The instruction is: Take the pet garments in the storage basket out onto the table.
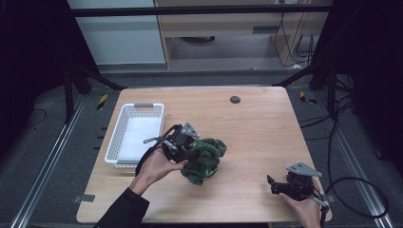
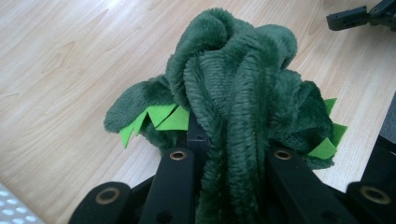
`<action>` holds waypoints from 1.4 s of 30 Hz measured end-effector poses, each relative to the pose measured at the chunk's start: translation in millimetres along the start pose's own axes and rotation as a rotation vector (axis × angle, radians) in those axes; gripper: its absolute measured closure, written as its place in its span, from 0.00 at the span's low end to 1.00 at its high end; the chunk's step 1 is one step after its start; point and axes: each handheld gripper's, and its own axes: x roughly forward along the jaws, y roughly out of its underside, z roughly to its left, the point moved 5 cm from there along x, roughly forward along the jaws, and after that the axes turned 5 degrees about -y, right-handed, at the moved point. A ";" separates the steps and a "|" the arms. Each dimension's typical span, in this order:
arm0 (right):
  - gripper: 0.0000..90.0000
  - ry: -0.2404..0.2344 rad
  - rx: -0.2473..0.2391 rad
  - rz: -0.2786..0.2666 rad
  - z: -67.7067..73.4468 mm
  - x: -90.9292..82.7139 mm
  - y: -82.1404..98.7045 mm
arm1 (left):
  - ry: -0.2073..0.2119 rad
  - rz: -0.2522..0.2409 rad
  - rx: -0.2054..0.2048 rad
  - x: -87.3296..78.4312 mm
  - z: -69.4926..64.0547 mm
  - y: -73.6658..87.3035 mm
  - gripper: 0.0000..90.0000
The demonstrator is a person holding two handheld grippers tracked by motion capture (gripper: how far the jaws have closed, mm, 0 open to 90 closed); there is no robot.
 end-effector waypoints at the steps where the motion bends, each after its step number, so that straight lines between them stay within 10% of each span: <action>1: 0.06 0.000 -0.001 0.000 0.0 0.1 0.0 | 0.004 0.003 0.000 1.7 -0.8 0.4 0.88; 42: 0.06 0.000 0.000 0.004 -0.1 0.6 0.9 | 0.052 0.075 -0.009 58.6 -16.8 25.3 0.76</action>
